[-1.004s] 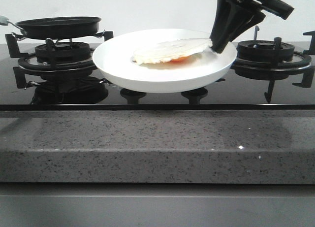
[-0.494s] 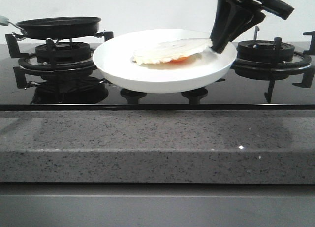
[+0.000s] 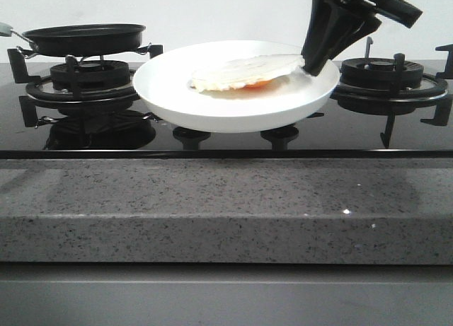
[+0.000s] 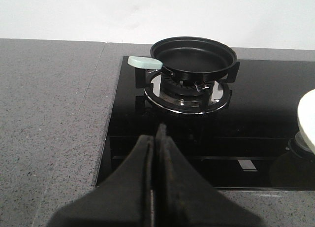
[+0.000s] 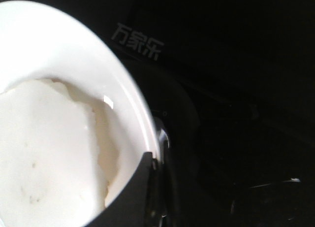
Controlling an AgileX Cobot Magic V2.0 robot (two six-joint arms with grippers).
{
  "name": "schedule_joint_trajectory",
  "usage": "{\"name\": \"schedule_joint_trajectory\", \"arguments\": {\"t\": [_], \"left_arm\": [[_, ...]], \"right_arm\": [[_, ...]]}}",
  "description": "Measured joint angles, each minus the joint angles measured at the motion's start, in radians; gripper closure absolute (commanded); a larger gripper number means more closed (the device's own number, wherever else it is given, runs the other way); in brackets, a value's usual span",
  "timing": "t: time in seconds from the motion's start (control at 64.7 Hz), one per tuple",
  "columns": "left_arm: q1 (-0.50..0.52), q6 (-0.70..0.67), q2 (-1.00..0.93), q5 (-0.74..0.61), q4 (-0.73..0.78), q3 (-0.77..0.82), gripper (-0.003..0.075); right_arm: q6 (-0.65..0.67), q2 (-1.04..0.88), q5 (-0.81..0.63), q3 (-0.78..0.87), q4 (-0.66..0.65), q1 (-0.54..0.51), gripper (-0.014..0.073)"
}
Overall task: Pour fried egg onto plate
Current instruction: 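Lower the plate onto the stove with the right gripper and release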
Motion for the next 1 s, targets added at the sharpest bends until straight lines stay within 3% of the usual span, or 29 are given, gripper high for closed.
{"name": "schedule_joint_trajectory", "arguments": {"t": [0.247,0.664,1.004], "left_arm": [[0.000,0.000,0.000,-0.002,0.000,0.000,0.0739],[0.000,0.002,0.000,-0.002,0.000,0.000,0.0739],[0.000,0.002,0.000,-0.002,0.000,0.000,0.0739]], "right_arm": [[0.010,0.028,0.035,-0.097,0.000,-0.006,0.0655],[0.122,0.374,0.207,-0.694,-0.008,-0.085,0.0655],[0.142,0.527,0.242,-0.756,-0.045,-0.085,0.0655]]}}
